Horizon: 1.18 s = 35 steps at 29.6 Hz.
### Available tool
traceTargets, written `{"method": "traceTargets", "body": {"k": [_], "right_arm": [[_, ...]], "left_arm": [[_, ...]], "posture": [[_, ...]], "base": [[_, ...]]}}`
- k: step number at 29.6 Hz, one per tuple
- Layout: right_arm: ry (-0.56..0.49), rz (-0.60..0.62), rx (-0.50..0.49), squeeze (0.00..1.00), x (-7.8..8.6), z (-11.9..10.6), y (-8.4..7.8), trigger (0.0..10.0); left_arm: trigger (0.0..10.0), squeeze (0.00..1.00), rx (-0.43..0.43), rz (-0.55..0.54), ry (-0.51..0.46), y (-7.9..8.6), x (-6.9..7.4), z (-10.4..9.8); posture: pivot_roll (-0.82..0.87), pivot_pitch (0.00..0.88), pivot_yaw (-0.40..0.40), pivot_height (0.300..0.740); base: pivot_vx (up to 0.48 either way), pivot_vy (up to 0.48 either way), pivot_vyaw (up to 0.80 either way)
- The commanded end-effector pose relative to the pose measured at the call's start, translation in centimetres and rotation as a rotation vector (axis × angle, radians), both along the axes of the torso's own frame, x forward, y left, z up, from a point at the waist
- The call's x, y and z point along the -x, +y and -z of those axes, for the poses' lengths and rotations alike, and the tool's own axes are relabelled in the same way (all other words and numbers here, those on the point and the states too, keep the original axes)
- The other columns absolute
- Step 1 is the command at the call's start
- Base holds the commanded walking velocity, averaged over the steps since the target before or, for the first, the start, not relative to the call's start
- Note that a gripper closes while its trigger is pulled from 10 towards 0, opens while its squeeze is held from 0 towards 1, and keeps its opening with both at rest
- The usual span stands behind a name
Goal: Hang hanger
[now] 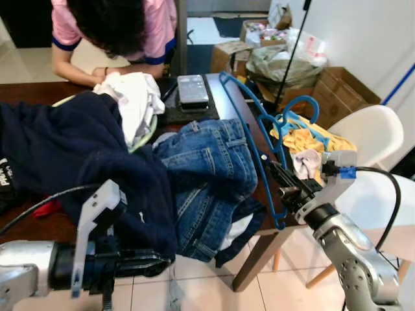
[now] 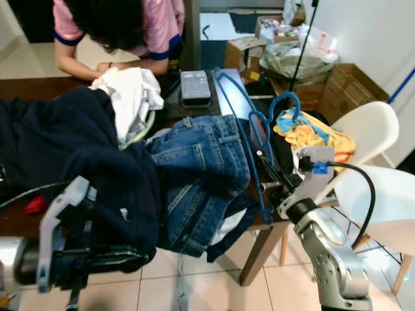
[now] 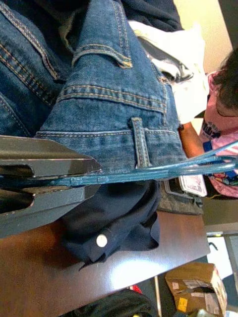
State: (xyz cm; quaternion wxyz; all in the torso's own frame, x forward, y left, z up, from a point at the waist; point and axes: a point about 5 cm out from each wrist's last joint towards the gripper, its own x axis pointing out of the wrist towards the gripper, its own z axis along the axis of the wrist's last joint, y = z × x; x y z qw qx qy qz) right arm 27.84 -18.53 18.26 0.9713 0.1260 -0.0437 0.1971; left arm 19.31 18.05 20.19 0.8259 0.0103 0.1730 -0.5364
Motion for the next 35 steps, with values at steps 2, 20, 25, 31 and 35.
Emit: {"method": "traceTargets", "body": {"k": [2, 20, 25, 31, 35], "right_arm": [[0.01, -0.004, 0.001, 0.0, 0.1, 0.1, 0.0, 10.0], [0.01, 0.008, 0.009, 0.0, 0.2, 0.0, -0.4, 10.0], [0.011, 0.007, 0.01, 0.0, 0.1, 0.0, -0.4, 10.0], [0.011, 0.009, 0.007, 0.0, 0.0, 0.0, -0.3, 10.0], [0.01, 0.013, 0.007, 0.0, 0.0, 0.0, -0.4, 10.0]], "left_arm": [[10.0, 0.0, -0.045, -0.04, 0.001, 0.4, -0.5, 0.4], [10.0, 1.0, -0.222, -0.109, -0.421, 2.0, -3.0, -7.3], [10.0, 1.0, -0.361, -0.202, -0.534, 3.3, -4.3, -9.0], [10.0, 0.93, -0.541, -0.437, -0.584, 6.5, -8.0, -7.2], [10.0, 0.0, -0.513, -0.381, -0.552, 6.0, -8.4, -5.7]], "posture": [[0.06, 0.151, -0.015, 0.74], [0.05, 0.153, -0.018, 0.74], [0.06, 0.153, -0.018, 0.74], [0.06, 0.15, -0.014, 0.74], [0.05, 0.15, -0.014, 0.74]], "base": [[0.0, 0.0, 0.0], [0.0, 0.0, 0.0], [0.0, 0.0, 0.0], [0.0, 0.0, 0.0], [0.0, 0.0, 0.0]]}}
